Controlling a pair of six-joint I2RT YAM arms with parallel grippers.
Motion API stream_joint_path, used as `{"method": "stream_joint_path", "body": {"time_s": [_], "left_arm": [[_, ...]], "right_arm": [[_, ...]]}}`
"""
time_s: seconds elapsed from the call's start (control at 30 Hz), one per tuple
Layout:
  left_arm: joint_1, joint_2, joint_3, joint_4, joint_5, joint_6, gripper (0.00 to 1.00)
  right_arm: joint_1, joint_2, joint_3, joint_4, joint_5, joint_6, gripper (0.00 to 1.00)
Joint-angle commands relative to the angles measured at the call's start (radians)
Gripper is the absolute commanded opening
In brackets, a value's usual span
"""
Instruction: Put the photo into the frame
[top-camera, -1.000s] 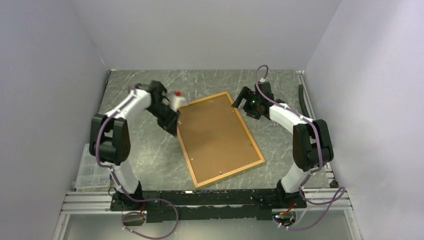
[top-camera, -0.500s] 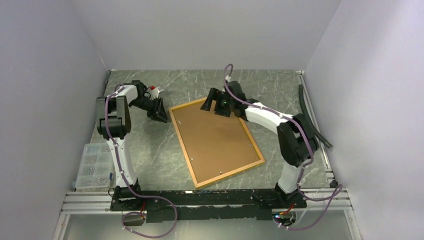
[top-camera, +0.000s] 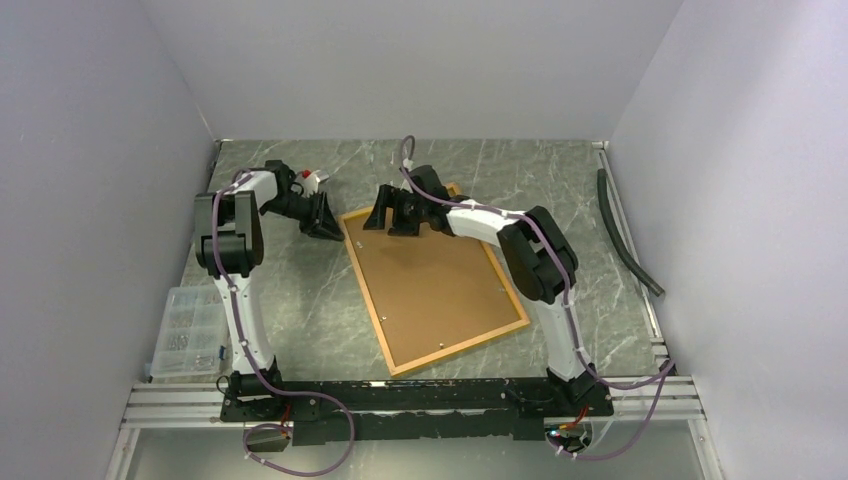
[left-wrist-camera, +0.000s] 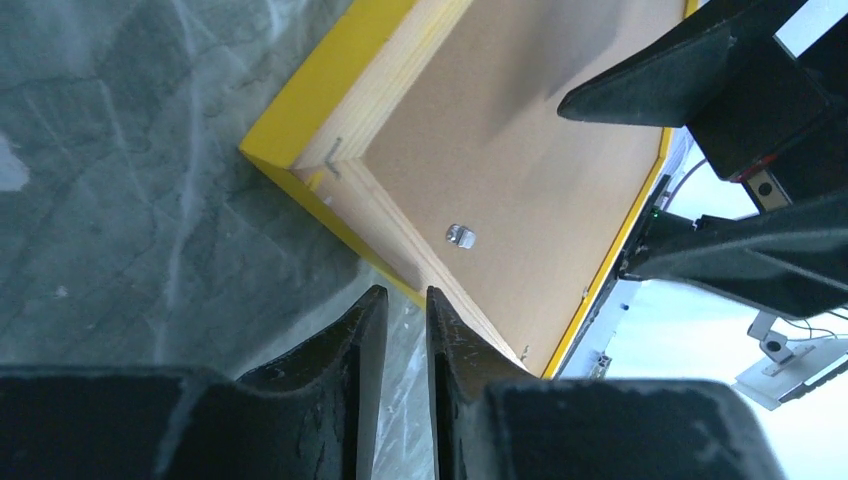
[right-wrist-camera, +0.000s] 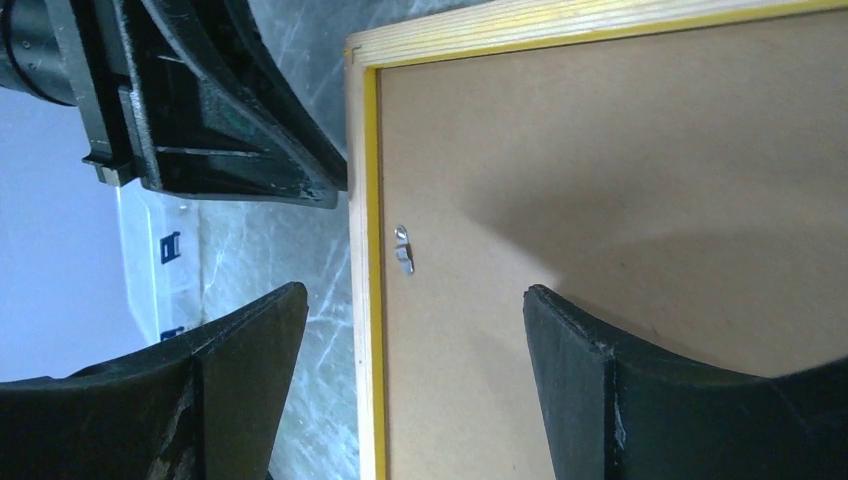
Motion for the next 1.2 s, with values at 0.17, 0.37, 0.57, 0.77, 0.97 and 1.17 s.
{"method": "stream_joint_path", "body": {"time_s": [0.17, 0.37, 0.57, 0.77, 0.97, 1.17], "left_arm": [[0.0, 0.042, 0.004, 0.021, -0.04, -0.024, 0.23], [0.001, 0.052, 0.0, 0.026, -0.033, -0.027, 0.23], [-0.001, 0.051, -0.001, 0.022, -0.032, -0.021, 0.22], [-0.001, 0.038, -0.007, 0.019, -0.01, -0.019, 0.22], [0.0, -0.012, -0.029, -0.016, 0.055, 0.014, 0.34], [-0.001, -0.01, -0.03, 0.002, 0.059, -0.009, 0.38]], "right_arm": [[0.018, 0.128, 0.146, 0.055, -0.144, -0.044, 0.81], [0.026, 0.182, 0.191, 0.042, -0.175, -0.064, 0.8], [0.037, 0.22, 0.218, 0.035, -0.221, -0.067, 0.77], [0.055, 0.224, 0.219, 0.019, -0.242, -0.08, 0.77], [0.056, 0.227, 0.204, 0.024, -0.251, -0.081, 0.77], [0.055, 0.237, 0.205, 0.025, -0.259, -0.089, 0.77]]}}
